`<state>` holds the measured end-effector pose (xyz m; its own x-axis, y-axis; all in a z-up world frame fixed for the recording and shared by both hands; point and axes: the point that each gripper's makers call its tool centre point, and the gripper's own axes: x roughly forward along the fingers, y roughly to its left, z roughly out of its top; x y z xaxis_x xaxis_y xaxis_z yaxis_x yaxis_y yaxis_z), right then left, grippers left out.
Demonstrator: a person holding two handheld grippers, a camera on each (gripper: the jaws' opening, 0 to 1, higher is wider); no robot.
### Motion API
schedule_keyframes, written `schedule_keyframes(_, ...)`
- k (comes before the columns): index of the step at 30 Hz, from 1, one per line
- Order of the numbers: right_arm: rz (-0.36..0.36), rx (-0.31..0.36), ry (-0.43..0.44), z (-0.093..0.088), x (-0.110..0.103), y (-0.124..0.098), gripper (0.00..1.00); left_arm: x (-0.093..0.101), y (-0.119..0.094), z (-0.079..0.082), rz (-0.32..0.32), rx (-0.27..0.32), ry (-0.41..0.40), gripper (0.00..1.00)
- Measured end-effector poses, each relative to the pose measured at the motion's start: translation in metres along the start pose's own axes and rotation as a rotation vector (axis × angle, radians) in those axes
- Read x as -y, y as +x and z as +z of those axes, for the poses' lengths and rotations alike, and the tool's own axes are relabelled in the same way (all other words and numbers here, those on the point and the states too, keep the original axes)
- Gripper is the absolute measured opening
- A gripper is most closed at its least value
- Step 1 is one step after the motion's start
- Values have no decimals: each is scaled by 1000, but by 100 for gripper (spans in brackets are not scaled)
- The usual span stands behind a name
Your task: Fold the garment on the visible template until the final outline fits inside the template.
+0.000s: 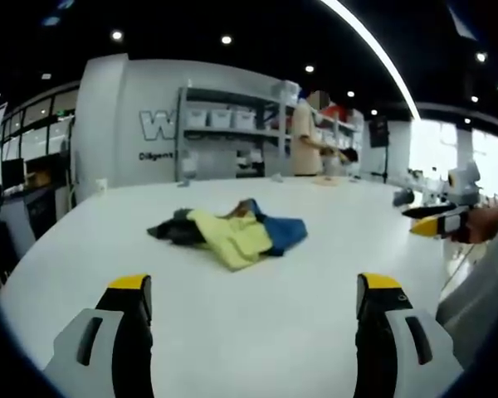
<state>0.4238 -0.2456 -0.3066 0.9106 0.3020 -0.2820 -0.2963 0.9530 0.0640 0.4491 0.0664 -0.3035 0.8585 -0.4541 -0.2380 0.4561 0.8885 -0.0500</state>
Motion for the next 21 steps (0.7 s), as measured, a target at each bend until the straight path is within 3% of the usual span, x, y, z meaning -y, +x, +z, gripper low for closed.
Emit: schedule_keyframes(21,37,62,-19,20,-6,5,99,-4,-4,5,9,32,-32,99)
